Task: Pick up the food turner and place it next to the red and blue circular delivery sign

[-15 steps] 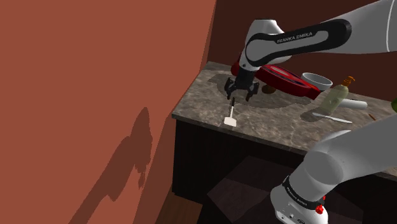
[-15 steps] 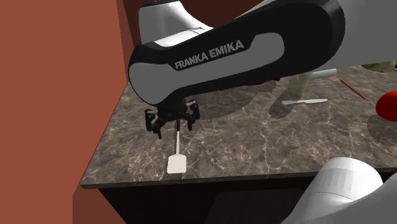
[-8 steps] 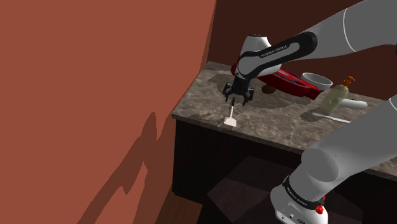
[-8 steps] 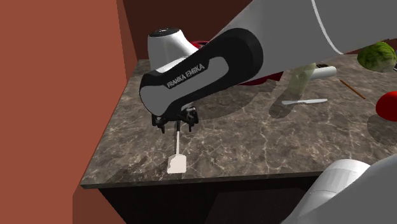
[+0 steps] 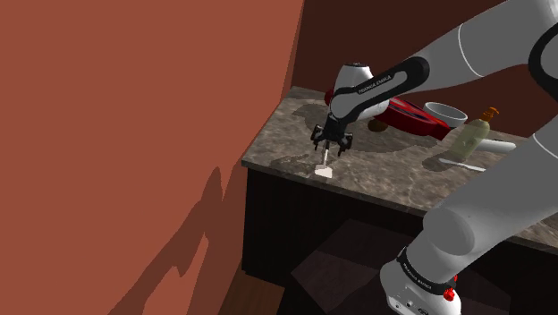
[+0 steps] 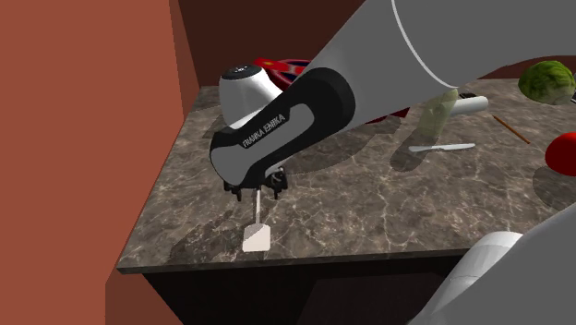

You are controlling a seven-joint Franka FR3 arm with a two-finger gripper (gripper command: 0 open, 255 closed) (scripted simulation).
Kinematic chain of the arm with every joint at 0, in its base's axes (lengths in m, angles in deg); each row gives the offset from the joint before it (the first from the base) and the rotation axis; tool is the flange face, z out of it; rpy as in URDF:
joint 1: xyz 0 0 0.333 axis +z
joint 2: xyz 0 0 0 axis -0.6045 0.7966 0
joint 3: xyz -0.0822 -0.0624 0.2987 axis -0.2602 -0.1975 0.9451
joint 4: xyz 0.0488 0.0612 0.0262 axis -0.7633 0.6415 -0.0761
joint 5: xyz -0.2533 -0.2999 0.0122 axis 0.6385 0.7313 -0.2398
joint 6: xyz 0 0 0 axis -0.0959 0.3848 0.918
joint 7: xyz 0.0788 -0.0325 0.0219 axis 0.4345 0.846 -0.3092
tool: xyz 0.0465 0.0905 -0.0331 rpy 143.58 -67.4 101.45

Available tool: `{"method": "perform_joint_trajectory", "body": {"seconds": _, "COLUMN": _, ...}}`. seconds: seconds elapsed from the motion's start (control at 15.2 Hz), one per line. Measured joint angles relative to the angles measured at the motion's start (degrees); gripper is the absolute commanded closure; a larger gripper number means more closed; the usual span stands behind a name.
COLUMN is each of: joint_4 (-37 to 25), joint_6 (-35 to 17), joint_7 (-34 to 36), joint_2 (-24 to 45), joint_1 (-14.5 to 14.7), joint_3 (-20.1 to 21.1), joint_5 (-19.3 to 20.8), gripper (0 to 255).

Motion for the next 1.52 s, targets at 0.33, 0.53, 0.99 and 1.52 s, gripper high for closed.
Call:
{"method": "perform_joint_trajectory", "body": {"seconds": 0.33, "joint_4": 0.11, "joint_6": -0.43, "joint_7": -0.01, "joint_2": 0.27, "joint_1": -0.04, "joint_3": -0.03, "joint_5": 0.05, "gripper": 0}}
{"method": "perform_joint_trajectory", "body": {"seconds": 0.53, "joint_4": 0.11, "joint_6": -0.43, "joint_7": -0.01, "joint_2": 0.27, "joint_1": -0.04, "joint_3": -0.03, "joint_5": 0.05, "gripper": 255}}
{"method": "perform_joint_trajectory", "body": {"seconds": 0.99, "joint_4": 0.11, "joint_6": -0.43, "joint_7": -0.01, "joint_2": 0.27, "joint_1": -0.04, "joint_3": -0.03, "joint_5": 0.05, "gripper": 255}}
{"method": "perform_joint_trajectory", "body": {"seconds": 1.52, "joint_4": -1.48, "joint_6": 3.86, "joint_7": -0.46, "joint_2": -2.47, "joint_1": 0.08, "joint_3": -0.09, "joint_5": -0.43, "gripper": 255}}
